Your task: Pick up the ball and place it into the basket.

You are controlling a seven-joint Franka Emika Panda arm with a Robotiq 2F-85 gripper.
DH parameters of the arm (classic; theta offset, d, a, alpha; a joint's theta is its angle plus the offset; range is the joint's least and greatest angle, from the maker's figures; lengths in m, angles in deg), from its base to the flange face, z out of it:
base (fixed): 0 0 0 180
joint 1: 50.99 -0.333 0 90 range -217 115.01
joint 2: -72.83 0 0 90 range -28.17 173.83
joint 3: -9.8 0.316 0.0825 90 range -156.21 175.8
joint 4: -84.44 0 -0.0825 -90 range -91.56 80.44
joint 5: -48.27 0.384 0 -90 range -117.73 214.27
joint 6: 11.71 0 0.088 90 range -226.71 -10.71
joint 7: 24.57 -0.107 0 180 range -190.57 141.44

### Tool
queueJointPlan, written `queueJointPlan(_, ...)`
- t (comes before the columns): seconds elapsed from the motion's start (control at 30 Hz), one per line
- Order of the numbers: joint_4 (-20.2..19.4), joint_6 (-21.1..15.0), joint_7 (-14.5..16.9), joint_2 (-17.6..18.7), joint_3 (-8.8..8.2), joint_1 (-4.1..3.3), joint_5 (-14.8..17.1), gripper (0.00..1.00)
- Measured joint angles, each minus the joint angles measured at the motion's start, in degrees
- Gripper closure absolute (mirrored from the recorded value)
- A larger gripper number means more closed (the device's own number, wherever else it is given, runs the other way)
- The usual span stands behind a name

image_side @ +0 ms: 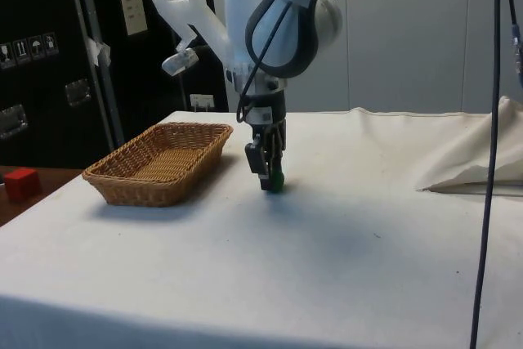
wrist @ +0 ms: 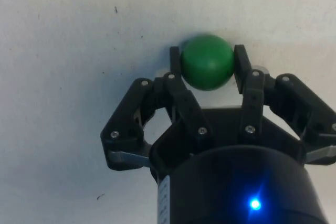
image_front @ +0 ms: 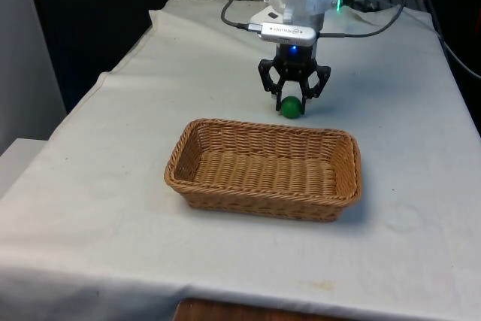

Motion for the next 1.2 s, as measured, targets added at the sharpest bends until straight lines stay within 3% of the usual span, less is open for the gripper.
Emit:
queueJointPlan(0.3, 0.00, 0.06, 0.00, -0.46, 0.00, 0.00, 0.00, 1.00)
queueJointPlan(0.63, -0.92, 4.58, -0.80, -6.82, -0.29, 0.00, -1.95, 1.00)
queueJointPlan(1.2, -0.52, 10.89, -1.49, -14.27, -1.09, 0.00, -5.56, 1.00)
